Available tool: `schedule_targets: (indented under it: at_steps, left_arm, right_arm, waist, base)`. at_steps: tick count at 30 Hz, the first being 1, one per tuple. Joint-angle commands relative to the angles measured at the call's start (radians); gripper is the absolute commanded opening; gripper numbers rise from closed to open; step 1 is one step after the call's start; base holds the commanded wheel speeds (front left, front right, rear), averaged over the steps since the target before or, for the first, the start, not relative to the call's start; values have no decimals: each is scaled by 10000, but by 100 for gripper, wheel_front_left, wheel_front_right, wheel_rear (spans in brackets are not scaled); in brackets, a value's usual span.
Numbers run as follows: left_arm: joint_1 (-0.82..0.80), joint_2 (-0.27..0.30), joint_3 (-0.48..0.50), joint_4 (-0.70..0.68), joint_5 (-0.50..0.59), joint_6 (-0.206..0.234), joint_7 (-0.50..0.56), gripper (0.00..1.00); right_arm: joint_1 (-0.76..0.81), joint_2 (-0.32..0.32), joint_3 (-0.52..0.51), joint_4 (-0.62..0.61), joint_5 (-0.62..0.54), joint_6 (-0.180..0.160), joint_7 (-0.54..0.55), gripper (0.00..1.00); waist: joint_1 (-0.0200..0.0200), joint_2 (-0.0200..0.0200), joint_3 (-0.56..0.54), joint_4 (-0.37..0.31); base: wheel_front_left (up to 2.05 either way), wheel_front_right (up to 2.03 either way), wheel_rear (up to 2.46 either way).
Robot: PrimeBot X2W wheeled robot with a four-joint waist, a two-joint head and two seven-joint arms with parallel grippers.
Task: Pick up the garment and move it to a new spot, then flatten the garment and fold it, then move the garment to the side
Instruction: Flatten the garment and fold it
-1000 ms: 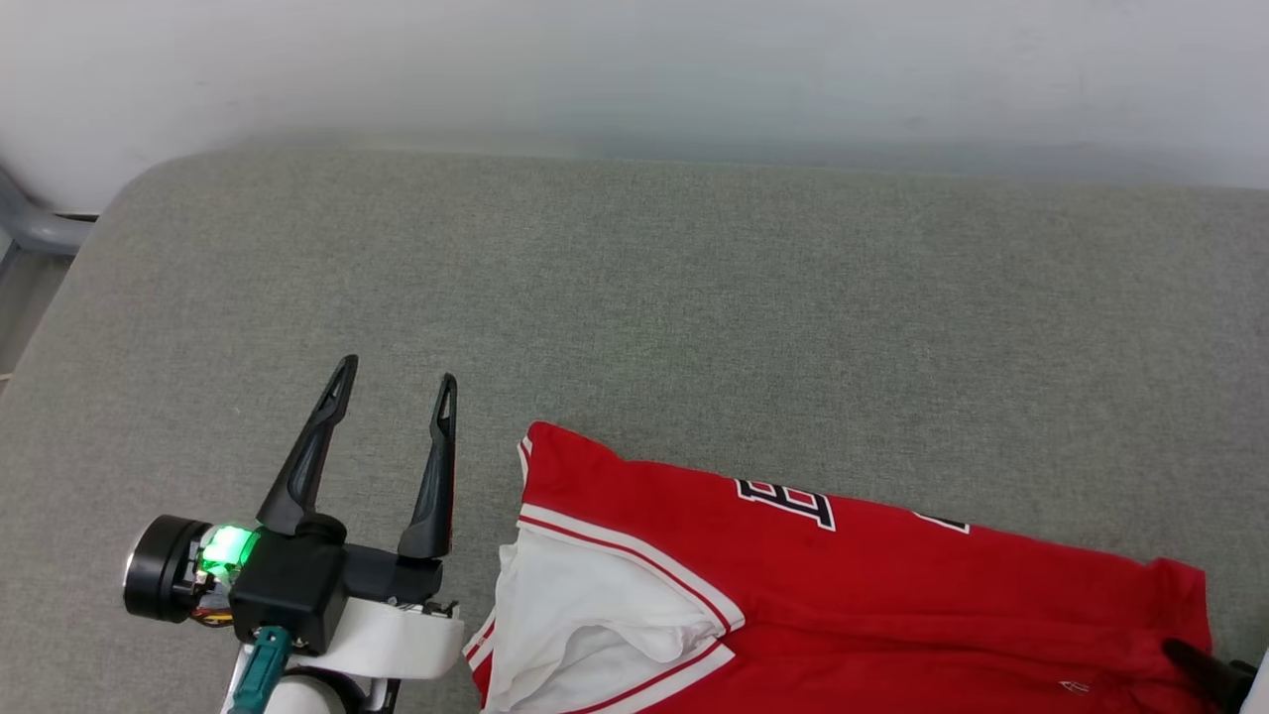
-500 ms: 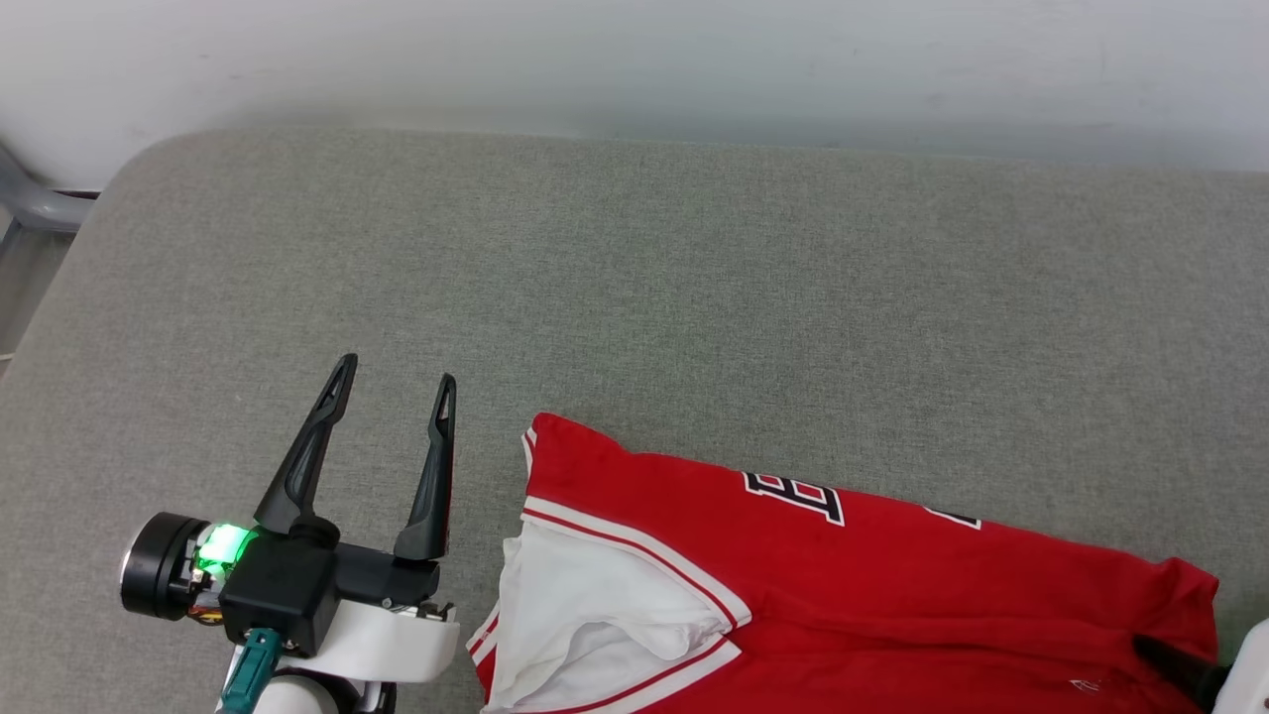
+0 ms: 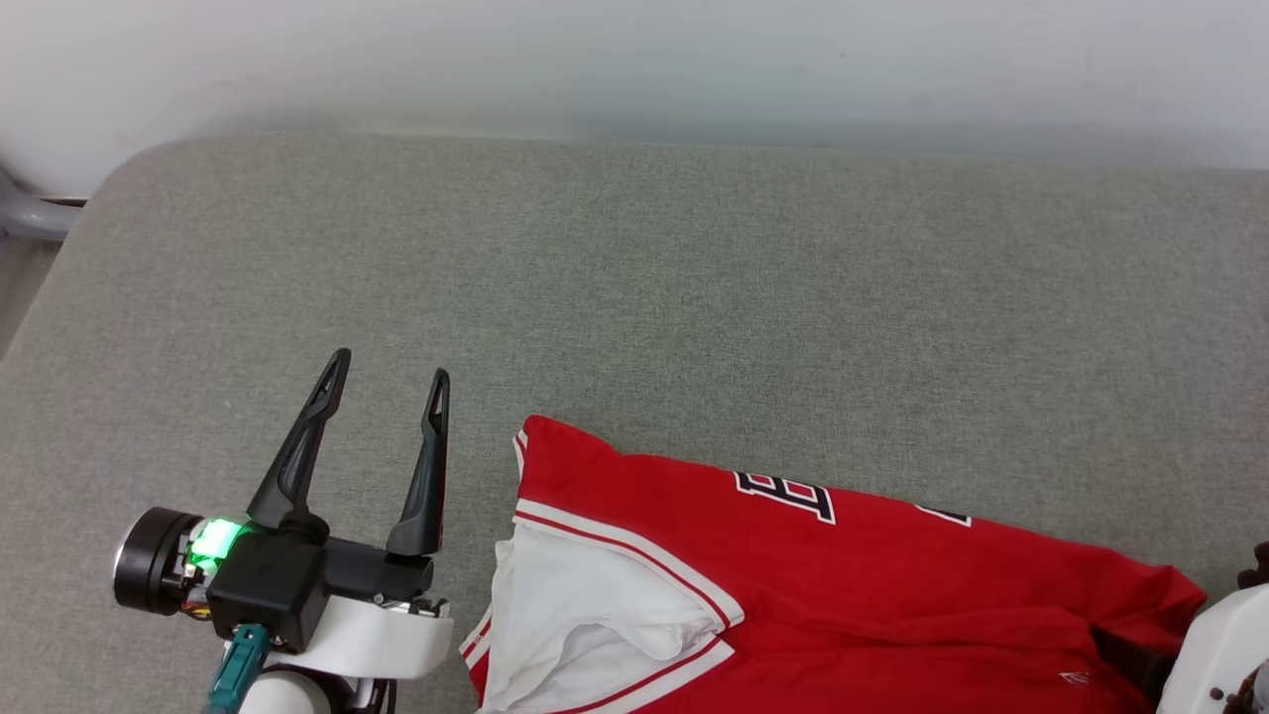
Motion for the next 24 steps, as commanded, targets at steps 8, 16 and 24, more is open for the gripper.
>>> schedule_targets:
  at_steps: [8, 16, 24]
  left_arm:
    - [39, -154, 201, 131, 105, -278, -21, 100]
    - [214, -218, 369, 255, 148, -460, -21, 100]
    - [336, -295, 408, 303, 148, -584, -21, 100]
  right_arm:
    - [-39, 395, 946, 1001, 259, 84, -617, 0]
    - [-395, -601, 560, 1352, 214, 44, -1652, 0]
    - [-756, -1883, -376, 1926, -422, 59, -2364, 0]
  waist:
    - [1, 0, 28, -36]
    - [1, 0, -248, -101]
    - [1, 0, -469, -112]
  base:
    - [0, 0, 0]
    - [0, 0, 0]
    - [0, 0, 0]
